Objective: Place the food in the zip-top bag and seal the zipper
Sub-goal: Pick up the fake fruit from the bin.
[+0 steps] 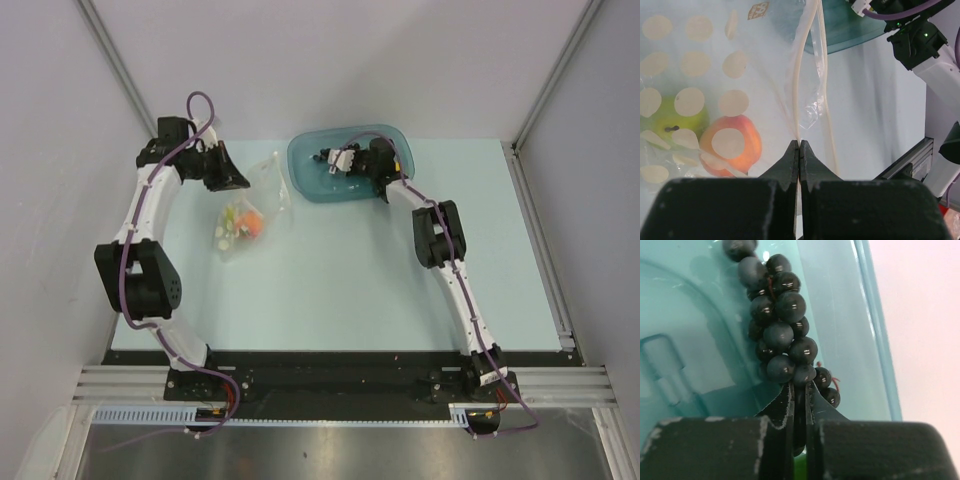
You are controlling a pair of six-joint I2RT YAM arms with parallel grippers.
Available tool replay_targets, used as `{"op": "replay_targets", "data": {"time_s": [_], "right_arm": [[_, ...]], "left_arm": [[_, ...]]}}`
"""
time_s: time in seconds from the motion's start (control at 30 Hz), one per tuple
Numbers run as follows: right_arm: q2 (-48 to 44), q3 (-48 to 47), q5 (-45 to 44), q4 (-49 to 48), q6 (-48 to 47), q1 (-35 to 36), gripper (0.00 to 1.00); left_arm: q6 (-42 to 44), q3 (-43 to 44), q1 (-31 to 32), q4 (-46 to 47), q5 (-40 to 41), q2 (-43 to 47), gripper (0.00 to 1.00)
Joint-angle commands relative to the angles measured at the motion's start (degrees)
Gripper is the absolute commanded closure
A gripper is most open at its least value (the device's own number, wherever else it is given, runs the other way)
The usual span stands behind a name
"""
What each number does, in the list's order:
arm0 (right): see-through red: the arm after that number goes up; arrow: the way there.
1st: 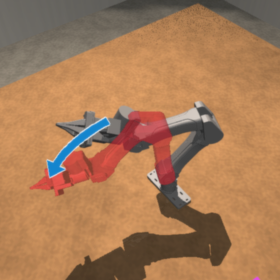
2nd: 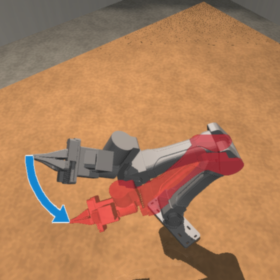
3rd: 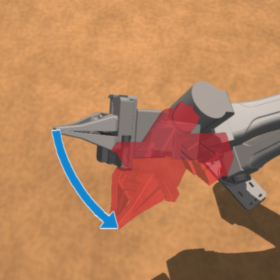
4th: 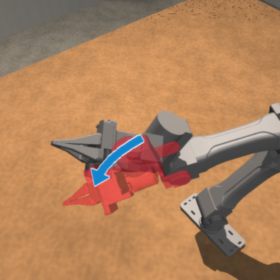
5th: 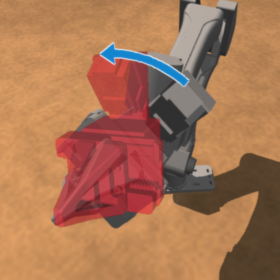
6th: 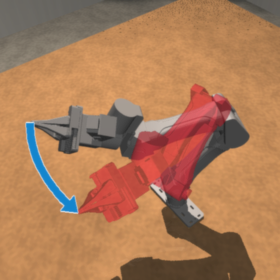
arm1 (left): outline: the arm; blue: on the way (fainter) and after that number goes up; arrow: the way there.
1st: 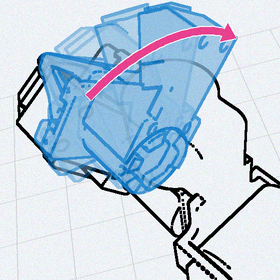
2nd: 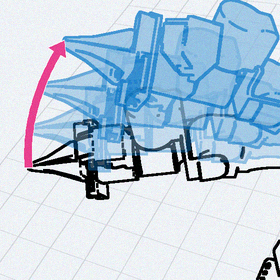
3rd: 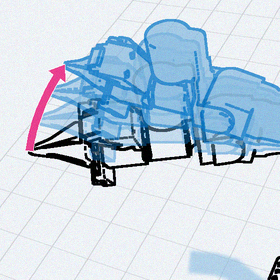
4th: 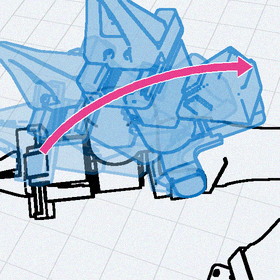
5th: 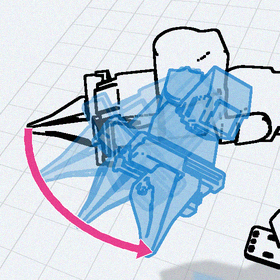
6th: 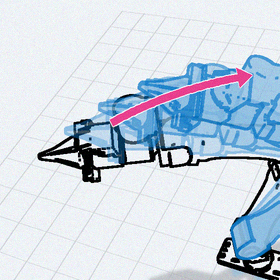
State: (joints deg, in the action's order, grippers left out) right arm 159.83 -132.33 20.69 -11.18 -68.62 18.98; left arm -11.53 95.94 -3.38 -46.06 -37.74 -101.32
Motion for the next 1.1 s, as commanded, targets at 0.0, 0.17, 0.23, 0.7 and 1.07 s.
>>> {"op": "replay_targets", "data": {"time_s": [0.0, 0.17, 0.23, 0.7, 1.07], "right_arm": [[-7.7, 7.0, 0.9, -6.5, 3.7, -0.5, 1.00], [-15.2, 14.2, 2.5, -9.9, 10.6, -0.3, 1.00], [-18.5, 15.8, 2.6, -11.4, 12.4, -0.2, 1.00], [-40.0, 34.5, 8.5, -14.1, 19.2, 2.7, 1.00], [-54.9, 44.0, 17.2, -9.0, 25.1, 10.4, 1.00]], "left_arm": [[1.0, 3.0, 0.0, 0.1, -1.1, -0.4, 1.00], [1.4, 3.6, 0.0, -0.1, -1.6, -0.5, 1.00], [1.6, 3.8, 0.0, -0.2, -1.8, -0.5, 1.00], [1.2, 1.9, 0.6, 1.8, -3.5, 0.8, 1.00], [-0.2, -0.3, 2.4, 4.3, -4.7, 2.4, 1.00]]}}
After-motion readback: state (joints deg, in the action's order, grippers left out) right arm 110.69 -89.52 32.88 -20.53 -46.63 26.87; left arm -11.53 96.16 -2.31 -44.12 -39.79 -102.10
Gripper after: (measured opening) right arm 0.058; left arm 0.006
